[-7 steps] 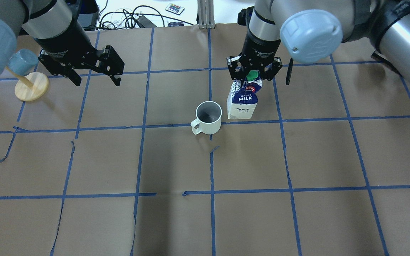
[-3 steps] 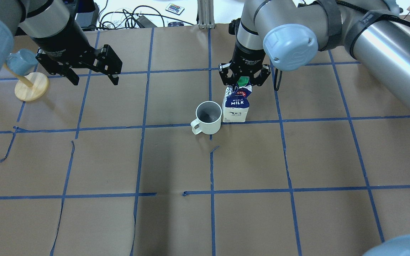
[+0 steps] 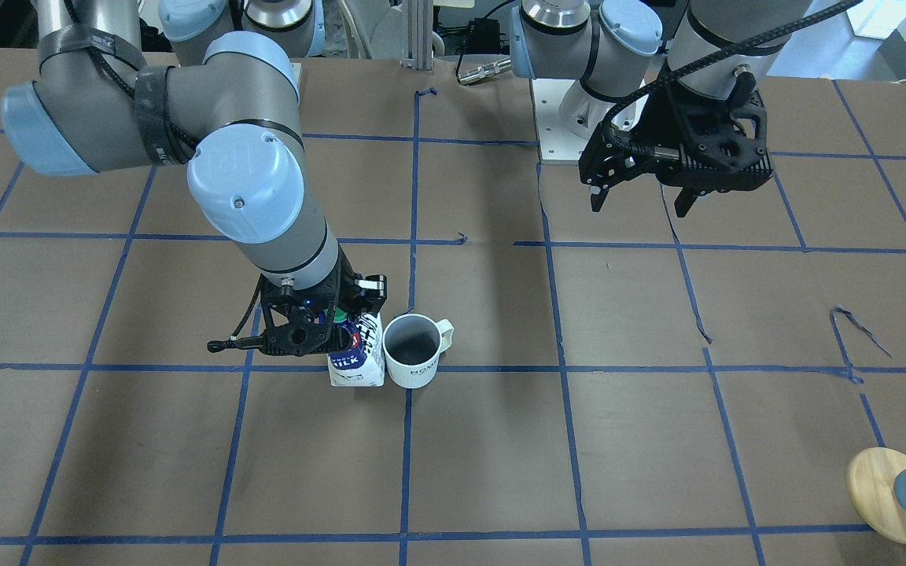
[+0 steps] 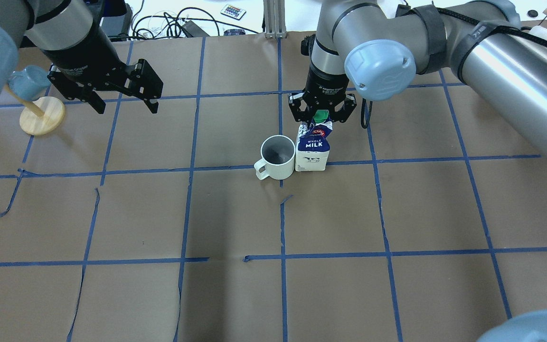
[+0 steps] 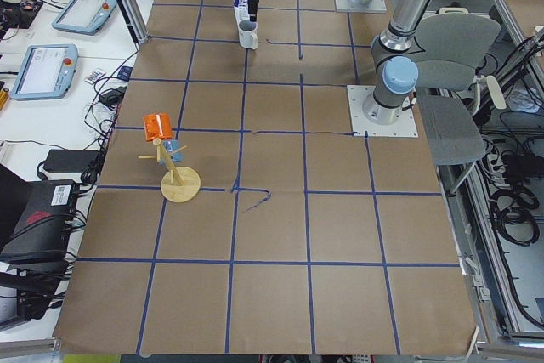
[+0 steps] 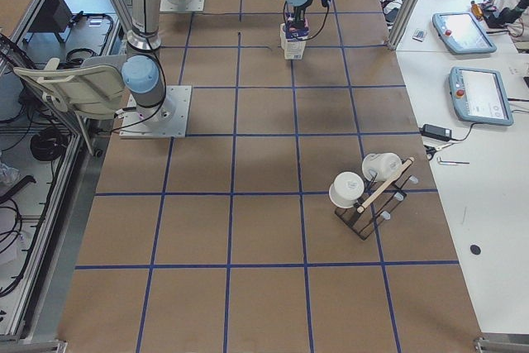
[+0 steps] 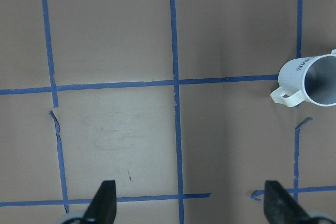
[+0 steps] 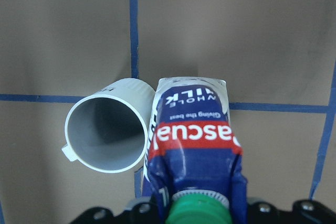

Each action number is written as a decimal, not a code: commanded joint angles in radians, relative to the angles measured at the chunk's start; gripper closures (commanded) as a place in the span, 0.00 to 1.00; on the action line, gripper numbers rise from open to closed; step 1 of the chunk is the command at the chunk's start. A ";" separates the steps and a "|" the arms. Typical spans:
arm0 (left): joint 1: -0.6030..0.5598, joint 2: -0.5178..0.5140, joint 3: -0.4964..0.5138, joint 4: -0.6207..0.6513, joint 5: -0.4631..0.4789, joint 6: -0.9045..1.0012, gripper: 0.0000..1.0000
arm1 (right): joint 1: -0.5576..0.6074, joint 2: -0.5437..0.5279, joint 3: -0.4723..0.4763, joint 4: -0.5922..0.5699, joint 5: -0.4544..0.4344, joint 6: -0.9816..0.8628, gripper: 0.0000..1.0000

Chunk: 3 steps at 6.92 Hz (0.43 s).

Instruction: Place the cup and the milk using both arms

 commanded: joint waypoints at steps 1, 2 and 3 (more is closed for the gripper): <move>0.000 0.000 0.000 0.001 0.000 -0.001 0.00 | 0.001 0.000 0.026 -0.010 0.003 -0.011 0.62; 0.000 0.000 0.000 -0.001 0.001 -0.001 0.00 | 0.001 0.000 0.027 -0.012 0.008 -0.011 0.42; 0.000 0.000 0.000 -0.001 0.000 -0.001 0.00 | 0.001 0.000 0.027 -0.013 0.011 0.000 0.11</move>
